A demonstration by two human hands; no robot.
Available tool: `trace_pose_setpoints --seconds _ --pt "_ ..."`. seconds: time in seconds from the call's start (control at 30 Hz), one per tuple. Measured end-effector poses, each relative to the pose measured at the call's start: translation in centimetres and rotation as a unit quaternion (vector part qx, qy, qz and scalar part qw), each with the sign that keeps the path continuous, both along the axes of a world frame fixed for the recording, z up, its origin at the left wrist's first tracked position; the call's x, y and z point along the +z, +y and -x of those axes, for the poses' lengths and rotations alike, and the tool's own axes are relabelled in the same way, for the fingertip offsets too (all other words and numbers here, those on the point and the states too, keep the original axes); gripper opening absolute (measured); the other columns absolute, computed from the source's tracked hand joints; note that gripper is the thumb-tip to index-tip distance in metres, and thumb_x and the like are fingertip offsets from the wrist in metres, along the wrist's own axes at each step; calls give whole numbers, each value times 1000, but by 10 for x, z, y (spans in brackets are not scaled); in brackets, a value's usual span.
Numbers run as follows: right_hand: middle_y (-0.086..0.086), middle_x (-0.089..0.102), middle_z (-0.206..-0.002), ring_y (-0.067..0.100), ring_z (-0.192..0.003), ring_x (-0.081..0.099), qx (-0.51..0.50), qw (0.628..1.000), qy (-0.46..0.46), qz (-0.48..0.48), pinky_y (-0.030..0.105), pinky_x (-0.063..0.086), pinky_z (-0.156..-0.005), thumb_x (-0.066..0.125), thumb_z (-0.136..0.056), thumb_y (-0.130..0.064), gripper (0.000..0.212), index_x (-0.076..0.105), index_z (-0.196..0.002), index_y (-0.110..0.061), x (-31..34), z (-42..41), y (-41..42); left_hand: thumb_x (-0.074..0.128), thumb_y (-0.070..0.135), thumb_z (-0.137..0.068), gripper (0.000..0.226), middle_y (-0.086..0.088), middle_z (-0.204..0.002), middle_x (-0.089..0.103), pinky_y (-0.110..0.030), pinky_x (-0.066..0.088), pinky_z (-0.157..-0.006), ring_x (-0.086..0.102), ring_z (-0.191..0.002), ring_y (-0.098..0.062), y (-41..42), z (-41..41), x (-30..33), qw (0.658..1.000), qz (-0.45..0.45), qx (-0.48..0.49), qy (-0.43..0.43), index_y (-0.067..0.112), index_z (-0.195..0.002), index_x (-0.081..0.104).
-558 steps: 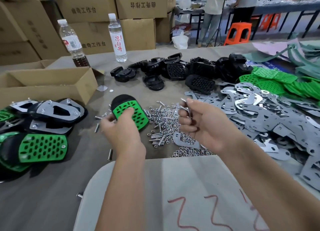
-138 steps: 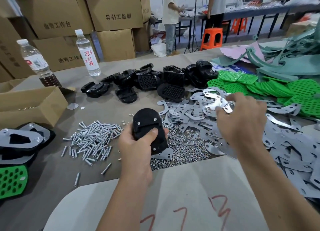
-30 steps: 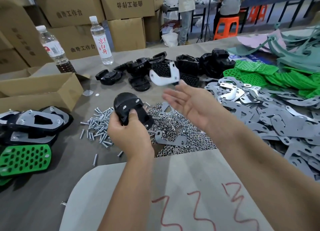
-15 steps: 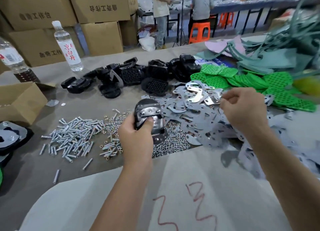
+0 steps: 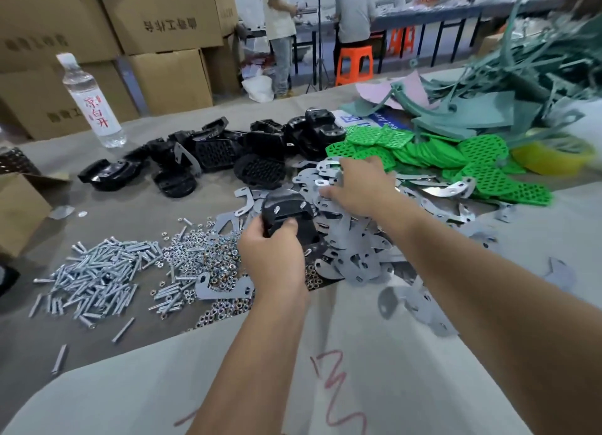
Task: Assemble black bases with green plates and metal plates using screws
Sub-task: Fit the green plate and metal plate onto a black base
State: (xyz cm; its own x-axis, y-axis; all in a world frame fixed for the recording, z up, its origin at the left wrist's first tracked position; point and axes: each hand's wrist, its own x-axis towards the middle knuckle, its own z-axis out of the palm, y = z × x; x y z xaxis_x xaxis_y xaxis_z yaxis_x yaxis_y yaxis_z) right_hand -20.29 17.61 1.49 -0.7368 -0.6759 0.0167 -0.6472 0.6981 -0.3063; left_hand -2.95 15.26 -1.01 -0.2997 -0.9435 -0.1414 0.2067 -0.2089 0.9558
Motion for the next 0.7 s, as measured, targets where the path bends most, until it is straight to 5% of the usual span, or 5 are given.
trace_pose_setpoints --seconds 0.1,0.27,0.47,0.6,0.7 --pt "9 59 -129 39 -137 33 -39 999 -22 -10 61 33 -110 67 -81 -76 67 68 -103 -13 1 12 -8 65 -2 -91 36 -10 -87 79 -52 65 -69 76 -83 -38 -13 -7 -2 1000 -10 10 2 28 -75 78" --pt "6 71 -116 31 -120 57 -86 977 21 194 47 43 -104 77 -89 -48 47 68 -123 -17 2 -1 -1 63 -4 -92 25 -17 -94 78 -58 64 -76 75 -91 -44 -19 -11 -3 1000 -30 4 2 17 -90 76" --pt "-6 71 -63 8 -48 57 9 841 -234 488 23 47 -50 74 -95 -18 8 77 -89 -22 12 -63 0 62 -2 -91 31 -16 -97 79 -62 59 -90 74 -96 -44 -37 -43 5 999 -31 -25 1 22 -81 78" --pt "13 67 -72 9 -47 46 99 777 -404 472 20 38 -45 71 -97 -10 4 69 -98 -6 -2 -120 -9 58 -2 -95 27 -4 -89 79 -42 63 -68 74 -80 -24 -51 -74 1 999 28 -37 -9 17 -94 78" --pt "10 70 -74 9 -53 50 136 775 -422 451 16 41 -48 69 -99 -7 11 68 -108 -3 -18 -141 -12 57 -5 -95 34 -6 -92 80 -59 59 -88 75 -92 -31 -56 -90 -5 998 66 -17 -13 21 -88 78"
